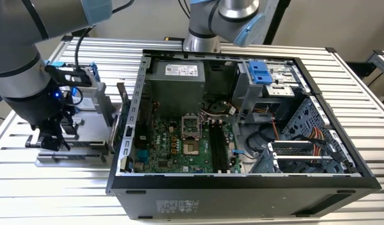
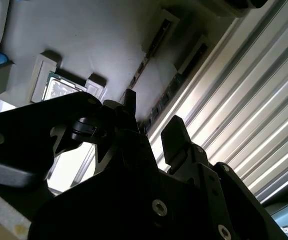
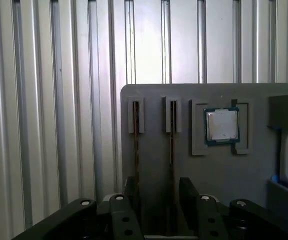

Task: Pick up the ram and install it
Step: 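Pick up the ram and move it above insertion slot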

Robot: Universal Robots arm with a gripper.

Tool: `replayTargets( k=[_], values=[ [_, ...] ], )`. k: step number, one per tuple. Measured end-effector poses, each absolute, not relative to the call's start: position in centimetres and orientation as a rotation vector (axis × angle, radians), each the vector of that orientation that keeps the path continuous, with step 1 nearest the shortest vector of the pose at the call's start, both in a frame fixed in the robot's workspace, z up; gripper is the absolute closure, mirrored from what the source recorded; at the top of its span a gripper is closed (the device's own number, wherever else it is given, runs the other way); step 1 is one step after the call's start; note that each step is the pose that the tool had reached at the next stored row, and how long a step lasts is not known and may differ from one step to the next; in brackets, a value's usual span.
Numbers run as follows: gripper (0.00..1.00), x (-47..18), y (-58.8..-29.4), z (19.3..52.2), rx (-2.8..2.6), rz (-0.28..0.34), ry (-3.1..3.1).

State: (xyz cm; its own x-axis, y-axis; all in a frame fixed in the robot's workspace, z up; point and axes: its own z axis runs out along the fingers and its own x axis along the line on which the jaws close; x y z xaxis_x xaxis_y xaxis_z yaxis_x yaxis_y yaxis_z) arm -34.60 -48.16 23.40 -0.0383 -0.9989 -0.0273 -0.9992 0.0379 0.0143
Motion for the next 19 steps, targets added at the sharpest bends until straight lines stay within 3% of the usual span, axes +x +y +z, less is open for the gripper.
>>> replayTargets(
  k=[19],
  values=[
    [0.00, -34.5, -48.7, 21.9, -2.172, 0.046, 2.256]
  ],
)
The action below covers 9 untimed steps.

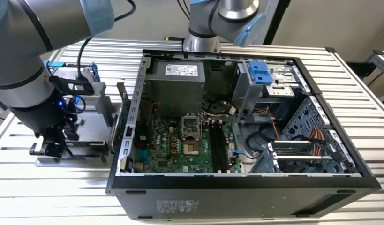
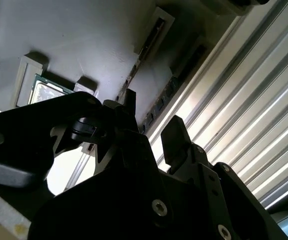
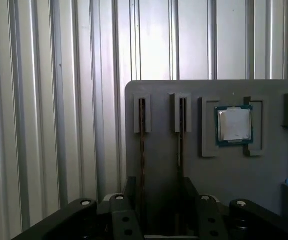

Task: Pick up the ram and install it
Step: 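Pick up the ram and move it above insertion slot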

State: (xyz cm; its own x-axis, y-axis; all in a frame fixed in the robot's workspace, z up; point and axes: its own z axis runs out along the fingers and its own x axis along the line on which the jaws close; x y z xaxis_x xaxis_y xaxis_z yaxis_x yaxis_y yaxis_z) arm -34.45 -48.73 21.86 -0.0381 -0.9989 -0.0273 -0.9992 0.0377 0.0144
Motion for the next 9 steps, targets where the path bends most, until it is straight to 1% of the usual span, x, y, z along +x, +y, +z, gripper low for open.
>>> replayTargets(
  k=[9],
  values=[
    [0.00, -34.51, -48.76, 20.95, -2.172, 0.046, 2.256]
  ],
)
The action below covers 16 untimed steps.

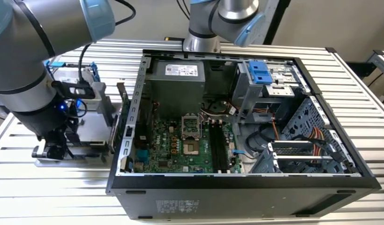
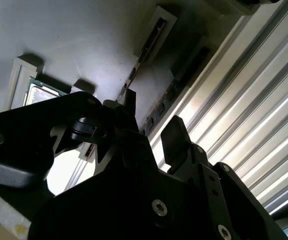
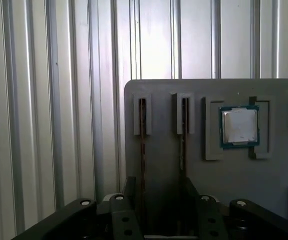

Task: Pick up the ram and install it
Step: 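Pick up the ram and move it above insertion slot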

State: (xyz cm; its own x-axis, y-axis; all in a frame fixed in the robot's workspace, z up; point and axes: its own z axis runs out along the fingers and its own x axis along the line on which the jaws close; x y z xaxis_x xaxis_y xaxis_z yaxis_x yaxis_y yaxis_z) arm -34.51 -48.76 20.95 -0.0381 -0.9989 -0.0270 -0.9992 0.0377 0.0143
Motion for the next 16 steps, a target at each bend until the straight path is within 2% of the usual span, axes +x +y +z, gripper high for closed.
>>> replayTargets(
  k=[16],
  values=[
    [0.00, -34.76, -49.18, 19.88, -2.172, 0.045, 2.256]
  ],
)
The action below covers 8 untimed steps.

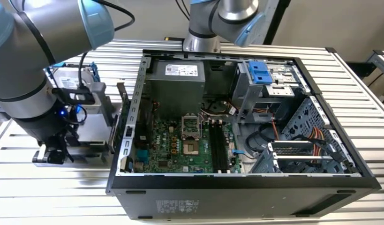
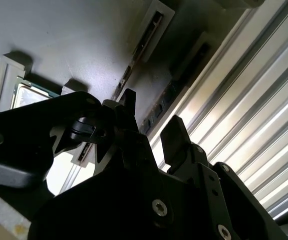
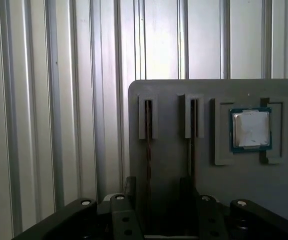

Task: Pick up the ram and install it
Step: 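Pick up the ram and move it above insertion slot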

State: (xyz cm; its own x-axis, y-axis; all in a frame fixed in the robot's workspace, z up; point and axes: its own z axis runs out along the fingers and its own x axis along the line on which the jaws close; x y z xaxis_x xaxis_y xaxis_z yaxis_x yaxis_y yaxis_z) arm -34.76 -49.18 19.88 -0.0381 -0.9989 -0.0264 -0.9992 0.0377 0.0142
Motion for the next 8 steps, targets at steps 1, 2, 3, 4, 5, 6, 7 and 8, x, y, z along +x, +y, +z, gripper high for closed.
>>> replayTargets(
  k=[1, 2, 3, 4, 5, 6, 7, 8],
  values=[
    [0.00, -34.81, -49.19, 19.83, -2.172, 0.045, 2.256],
    [0.00, -34.83, -49.19, 19.78, -2.172, 0.045, 2.256],
    [0.00, -34.85, -49.19, 19.73, -2.172, 0.045, 2.256],
    [0.00, -34.85, -49.19, 19.72, -2.173, 0.045, 2.256],
    [0.00, -34.86, -49.19, 19.73, -2.173, 0.045, 2.257],
    [0.00, -34.86, -49.18, 19.70, -2.172, 0.045, 2.256],
    [0.00, -34.86, -49.18, 19.68, -2.172, 0.045, 2.256],
    [0.00, -34.86, -49.18, 19.68, -2.172, 0.045, 2.256]
  ],
)
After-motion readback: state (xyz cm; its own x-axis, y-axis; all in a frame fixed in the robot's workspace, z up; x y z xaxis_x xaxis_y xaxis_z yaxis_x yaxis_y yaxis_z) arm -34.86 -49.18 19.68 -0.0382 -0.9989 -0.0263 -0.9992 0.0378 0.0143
